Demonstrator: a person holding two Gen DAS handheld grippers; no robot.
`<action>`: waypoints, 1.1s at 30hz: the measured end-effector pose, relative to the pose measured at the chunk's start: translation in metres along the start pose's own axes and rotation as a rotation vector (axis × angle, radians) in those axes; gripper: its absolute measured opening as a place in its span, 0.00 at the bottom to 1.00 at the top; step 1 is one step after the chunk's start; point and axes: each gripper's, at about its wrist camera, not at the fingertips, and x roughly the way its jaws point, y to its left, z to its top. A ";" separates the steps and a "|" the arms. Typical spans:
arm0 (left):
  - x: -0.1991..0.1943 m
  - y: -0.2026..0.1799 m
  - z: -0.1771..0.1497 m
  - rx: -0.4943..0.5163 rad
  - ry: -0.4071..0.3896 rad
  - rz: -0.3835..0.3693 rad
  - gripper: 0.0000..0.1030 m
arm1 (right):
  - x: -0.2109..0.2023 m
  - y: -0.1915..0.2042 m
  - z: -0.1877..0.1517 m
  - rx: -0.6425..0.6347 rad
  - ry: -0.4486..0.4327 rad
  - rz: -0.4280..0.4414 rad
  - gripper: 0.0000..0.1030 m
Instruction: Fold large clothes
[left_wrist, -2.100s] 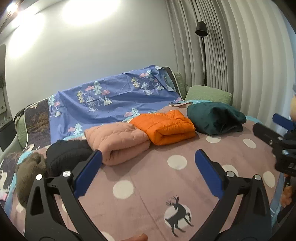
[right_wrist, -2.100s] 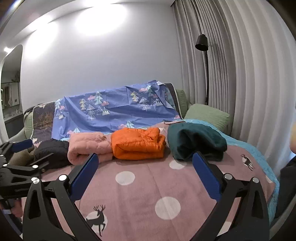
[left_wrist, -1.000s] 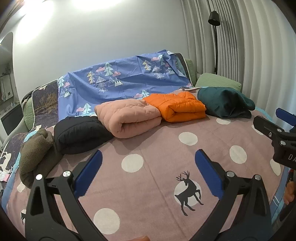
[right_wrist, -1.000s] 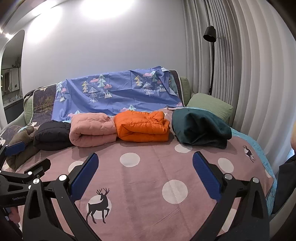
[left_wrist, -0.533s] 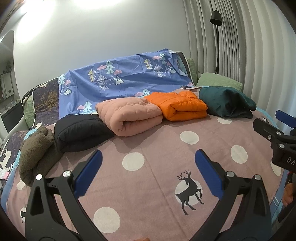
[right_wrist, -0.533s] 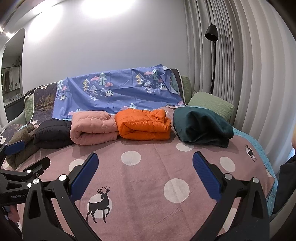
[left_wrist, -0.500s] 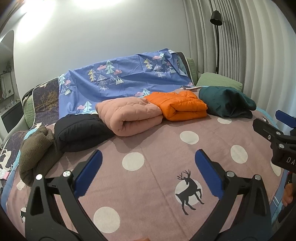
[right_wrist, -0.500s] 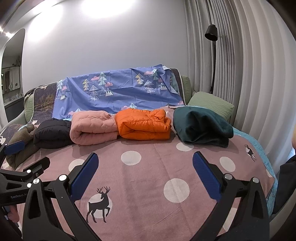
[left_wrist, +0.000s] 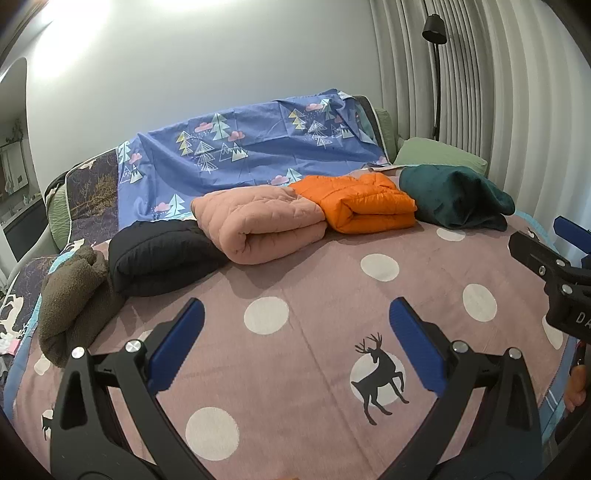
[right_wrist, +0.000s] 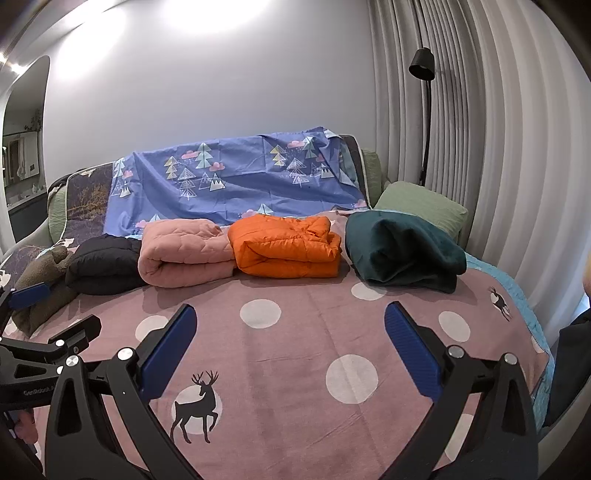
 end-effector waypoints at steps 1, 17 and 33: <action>0.000 0.000 0.000 0.000 0.000 -0.001 0.98 | 0.000 -0.001 0.001 -0.002 0.000 0.001 0.99; 0.003 -0.001 -0.002 0.000 0.015 0.022 0.98 | 0.003 0.000 0.000 -0.020 0.007 0.005 0.99; 0.004 0.000 -0.005 0.003 0.025 0.013 0.98 | 0.007 -0.002 -0.004 -0.020 0.024 0.009 0.99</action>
